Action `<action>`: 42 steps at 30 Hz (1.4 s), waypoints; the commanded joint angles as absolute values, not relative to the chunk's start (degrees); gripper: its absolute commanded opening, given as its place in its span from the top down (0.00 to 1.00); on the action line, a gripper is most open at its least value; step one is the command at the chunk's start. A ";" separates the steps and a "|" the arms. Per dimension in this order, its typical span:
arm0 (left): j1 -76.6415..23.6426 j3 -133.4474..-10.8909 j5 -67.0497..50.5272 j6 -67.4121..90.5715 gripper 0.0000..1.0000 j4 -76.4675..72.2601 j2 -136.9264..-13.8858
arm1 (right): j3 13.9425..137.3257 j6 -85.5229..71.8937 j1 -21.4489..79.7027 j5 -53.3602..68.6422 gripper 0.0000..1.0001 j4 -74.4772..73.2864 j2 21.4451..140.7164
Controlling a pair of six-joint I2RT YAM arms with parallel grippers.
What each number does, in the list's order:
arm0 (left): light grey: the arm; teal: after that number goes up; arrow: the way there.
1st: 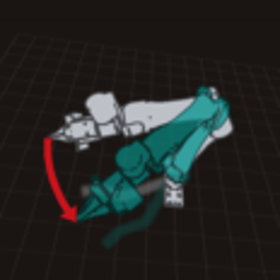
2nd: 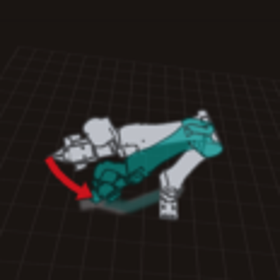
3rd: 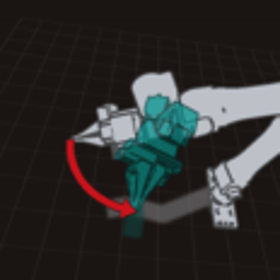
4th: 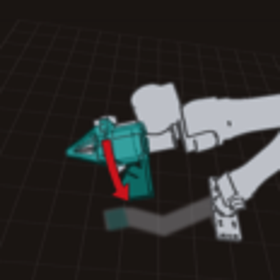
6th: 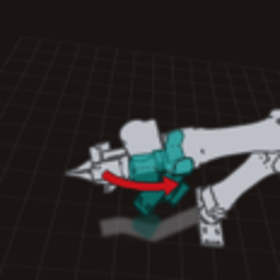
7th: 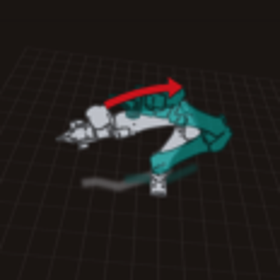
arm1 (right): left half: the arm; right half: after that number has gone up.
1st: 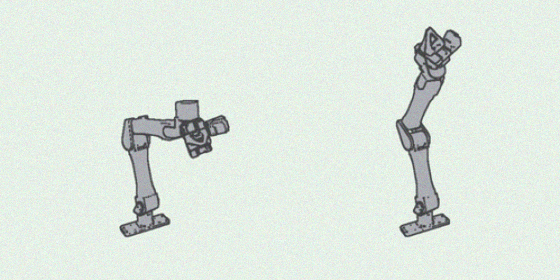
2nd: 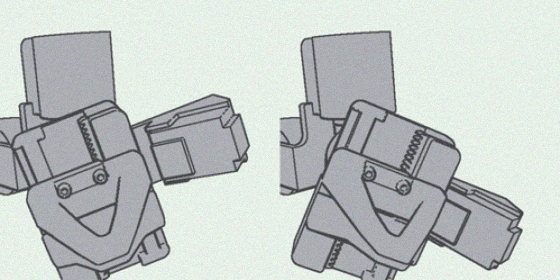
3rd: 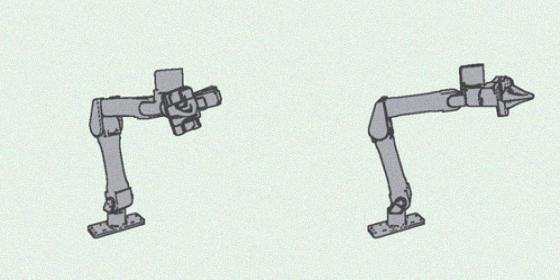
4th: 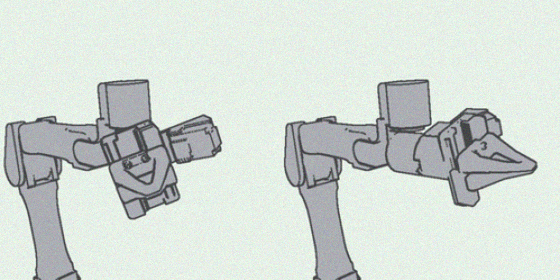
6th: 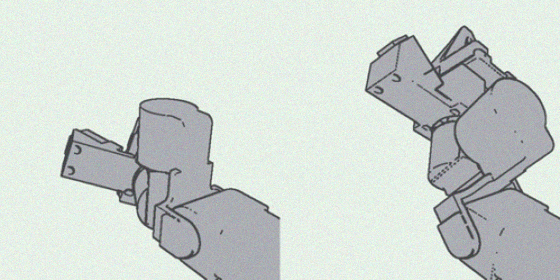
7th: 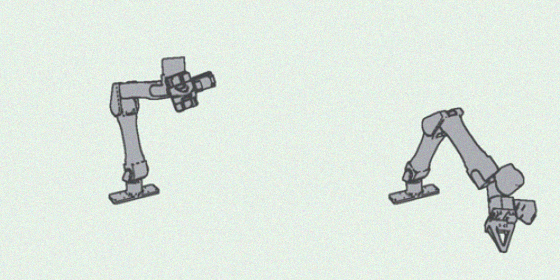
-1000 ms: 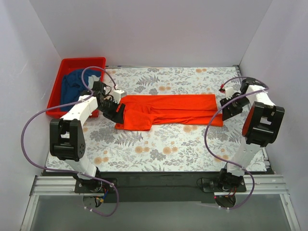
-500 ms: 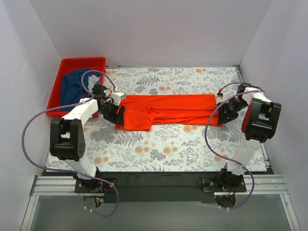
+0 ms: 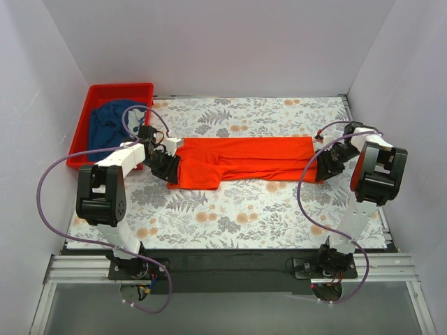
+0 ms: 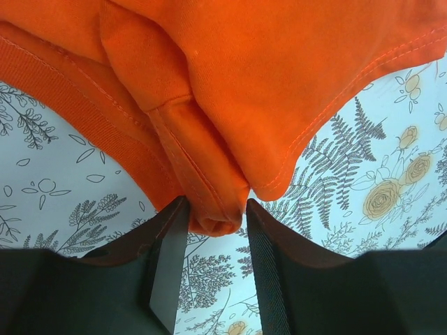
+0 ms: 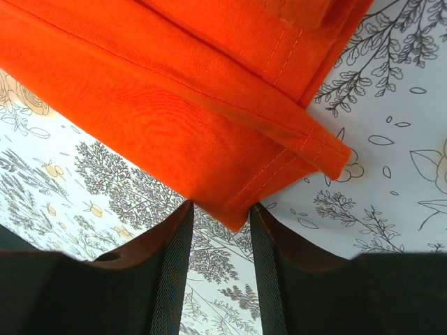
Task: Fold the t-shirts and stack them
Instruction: Fold the tshirt
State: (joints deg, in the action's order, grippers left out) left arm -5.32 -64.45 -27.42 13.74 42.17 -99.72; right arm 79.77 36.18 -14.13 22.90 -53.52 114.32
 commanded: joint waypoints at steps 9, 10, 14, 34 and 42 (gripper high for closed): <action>-5.10 -68.55 -29.35 15.64 0.78 41.84 -99.93 | 82.26 35.59 -14.15 23.64 0.80 -53.35 114.17; -5.01 -68.82 -29.62 15.73 0.79 42.01 -100.02 | 82.44 35.60 -14.15 23.56 0.86 -53.35 114.08; -5.01 -69.17 -29.10 15.29 0.99 43.06 -99.93 | 83.14 35.94 -14.15 22.59 0.99 -53.53 113.99; -1.32 -61.36 -26.72 11.86 1.00 49.31 -95.27 | 72.61 47.02 -13.27 12.39 0.99 -53.53 108.28; -1.23 -58.71 -32.22 11.96 0.77 47.11 -90.04 | 70.22 46.50 -13.27 12.48 0.72 -52.91 104.95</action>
State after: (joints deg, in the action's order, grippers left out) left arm -1.61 -58.57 -27.79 12.71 48.34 -97.01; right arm 71.09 45.17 -13.32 13.80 -53.65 108.01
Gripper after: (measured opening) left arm 0.184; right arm 0.229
